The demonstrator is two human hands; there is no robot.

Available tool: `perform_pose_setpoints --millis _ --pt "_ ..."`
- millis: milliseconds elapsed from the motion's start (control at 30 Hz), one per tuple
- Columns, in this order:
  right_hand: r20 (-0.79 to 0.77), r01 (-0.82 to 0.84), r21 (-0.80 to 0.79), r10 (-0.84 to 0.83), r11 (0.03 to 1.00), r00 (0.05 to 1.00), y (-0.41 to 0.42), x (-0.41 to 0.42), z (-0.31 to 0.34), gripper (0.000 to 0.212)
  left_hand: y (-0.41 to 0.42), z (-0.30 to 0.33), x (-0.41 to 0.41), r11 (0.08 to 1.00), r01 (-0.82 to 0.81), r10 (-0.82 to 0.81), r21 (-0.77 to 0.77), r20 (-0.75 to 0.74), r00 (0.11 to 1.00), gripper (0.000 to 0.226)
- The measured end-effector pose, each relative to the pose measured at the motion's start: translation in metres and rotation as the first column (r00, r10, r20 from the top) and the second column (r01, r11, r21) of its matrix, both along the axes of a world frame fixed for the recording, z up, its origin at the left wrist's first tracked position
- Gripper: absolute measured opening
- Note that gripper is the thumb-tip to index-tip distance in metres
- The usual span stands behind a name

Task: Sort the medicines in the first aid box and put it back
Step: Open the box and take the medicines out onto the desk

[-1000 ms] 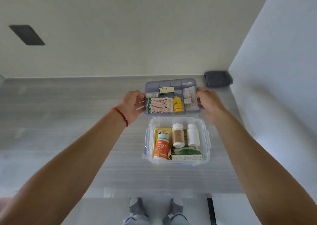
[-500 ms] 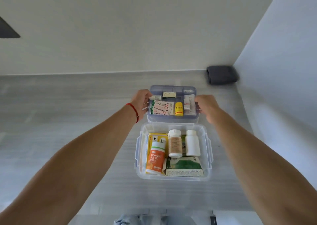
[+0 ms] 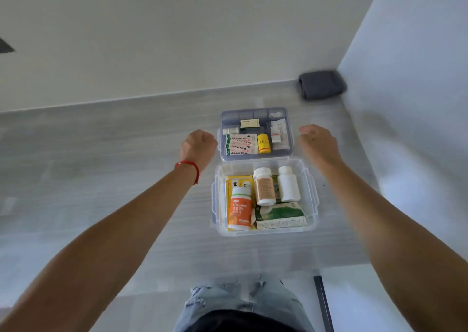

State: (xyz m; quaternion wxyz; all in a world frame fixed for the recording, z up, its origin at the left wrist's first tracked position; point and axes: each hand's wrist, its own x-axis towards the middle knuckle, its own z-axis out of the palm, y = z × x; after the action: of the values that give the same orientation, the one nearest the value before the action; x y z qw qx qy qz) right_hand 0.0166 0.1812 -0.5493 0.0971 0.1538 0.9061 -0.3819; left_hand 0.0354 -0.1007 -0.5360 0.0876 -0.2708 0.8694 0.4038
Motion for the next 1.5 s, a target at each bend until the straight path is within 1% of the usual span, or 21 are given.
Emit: perform_pose_setpoints --millis 67,133,167,200,267,333,433,467,533,600,700,833,900,967,1033,1100,1167,1233,1333,1400,1500 --pt "-0.189 0.026 -0.014 -0.028 1.0 0.982 0.001 0.031 0.013 0.037 0.003 0.01 0.036 0.994 0.086 -0.101 -0.071 -0.246 0.964 0.021" --pt "-0.349 0.03 -0.034 -0.041 0.999 0.936 -0.005 0.066 0.025 0.026 0.007 0.019 0.071 0.95 0.232 -0.304 -0.208 -0.446 0.842 0.024" --pt "-0.392 0.019 -0.039 -0.033 0.999 0.919 -0.011 0.082 0.029 0.022 0.01 0.022 0.083 0.911 0.31 -0.406 -0.27 -0.471 0.783 0.024" --pt "-0.407 0.008 -0.034 -0.021 0.999 0.913 -0.017 0.096 0.031 0.02 0.013 0.025 0.093 0.855 0.409 -0.515 -0.318 -0.434 0.739 0.024" --pt "-0.374 -0.016 0.019 0.022 1.0 0.927 -0.03 0.115 0.027 0.017 0.021 0.027 0.102 0.686 0.626 -0.718 -0.371 -0.203 0.666 0.027" --pt "-0.283 -0.079 0.119 0.11 0.99 0.953 -0.043 0.126 0.022 0.016 0.029 0.024 0.101 0.51 0.765 -0.828 -0.393 0.015 0.56 0.029" --pt "-0.11 -0.213 0.278 0.252 0.937 0.962 -0.069 0.128 0.015 0.023 0.04 0.024 0.095 0.298 0.82 -0.879 -0.489 0.194 0.435 0.026" --pt "-0.051 -0.233 0.318 0.262 0.919 0.964 -0.08 0.125 0.013 0.027 0.043 0.022 0.095 0.253 0.83 -0.874 -0.497 0.251 0.417 0.031" --pt "0.061 -0.23 0.375 0.223 0.898 0.973 -0.098 0.116 0.009 0.036 0.048 0.013 0.096 0.207 0.844 -0.846 -0.495 0.343 0.409 0.042" --pt "0.114 -0.218 0.429 0.188 0.876 0.976 -0.109 0.108 0.007 0.032 0.052 0.002 0.097 0.194 0.826 -0.814 -0.53 0.383 0.437 0.052" --pt "0.086 -0.196 0.435 0.176 0.879 0.981 -0.113 0.101 0.0 0.018 0.059 -0.01 0.098 0.201 0.792 -0.781 -0.576 0.395 0.485 0.057" --pt "0.072 -0.183 0.373 0.169 0.91 0.983 -0.108 0.1 -0.004 0.03 0.067 -0.011 0.098 0.257 0.776 -0.725 -0.576 0.417 0.549 0.049" --pt "0.081 -0.195 0.35 0.178 0.916 0.981 -0.103 0.101 -0.004 0.041 0.072 -0.007 0.095 0.341 0.755 -0.687 -0.561 0.399 0.607 0.047" --pt "0.072 -0.185 0.312 0.171 0.932 0.983 -0.095 0.105 0.001 0.053 0.075 -0.003 0.094 0.406 0.742 -0.669 -0.534 0.379 0.639 0.046" --pt "-0.003 -0.176 0.219 0.181 0.96 0.984 -0.084 0.111 0.008 0.056 0.075 -0.003 0.093 0.45 0.739 -0.66 -0.501 0.371 0.654 0.042" --pt "-0.09 -0.173 0.039 0.176 0.984 0.98 -0.068 0.118 0.019 0.057 0.073 -0.005 0.093 0.486 0.732 -0.648 -0.477 0.365 0.668 0.039" --pt "-0.153 -0.152 -0.171 0.126 0.974 0.98 -0.045 0.122 0.033 0.061 0.072 -0.007 0.093 0.509 0.727 -0.653 -0.46 0.344 0.675 0.039" --pt "-0.214 -0.112 -0.303 0.047 0.946 0.976 -0.016 0.12 0.043 0.063 0.073 -0.009 0.094 0.532 0.721 -0.668 -0.445 0.303 0.68 0.043" --pt "-0.293 0.035 -0.302 -0.127 0.953 0.948 0.028 0.111 0.044 0.06 0.079 -0.009 0.094 0.57 0.68 -0.669 -0.461 0.221 0.71 0.043" --pt "-0.293 0.132 -0.26 -0.208 0.956 0.933 0.051 0.106 0.03 0.062 0.082 -0.011 0.094 0.577 0.689 -0.658 -0.438 0.249 0.71 0.044" --pt "-0.169 0.14 -0.175 -0.17 0.975 0.971 0.071 0.104 -0.003 0.061 0.085 -0.018 0.096 0.566 0.737 -0.646 -0.369 0.357 0.675 0.049"
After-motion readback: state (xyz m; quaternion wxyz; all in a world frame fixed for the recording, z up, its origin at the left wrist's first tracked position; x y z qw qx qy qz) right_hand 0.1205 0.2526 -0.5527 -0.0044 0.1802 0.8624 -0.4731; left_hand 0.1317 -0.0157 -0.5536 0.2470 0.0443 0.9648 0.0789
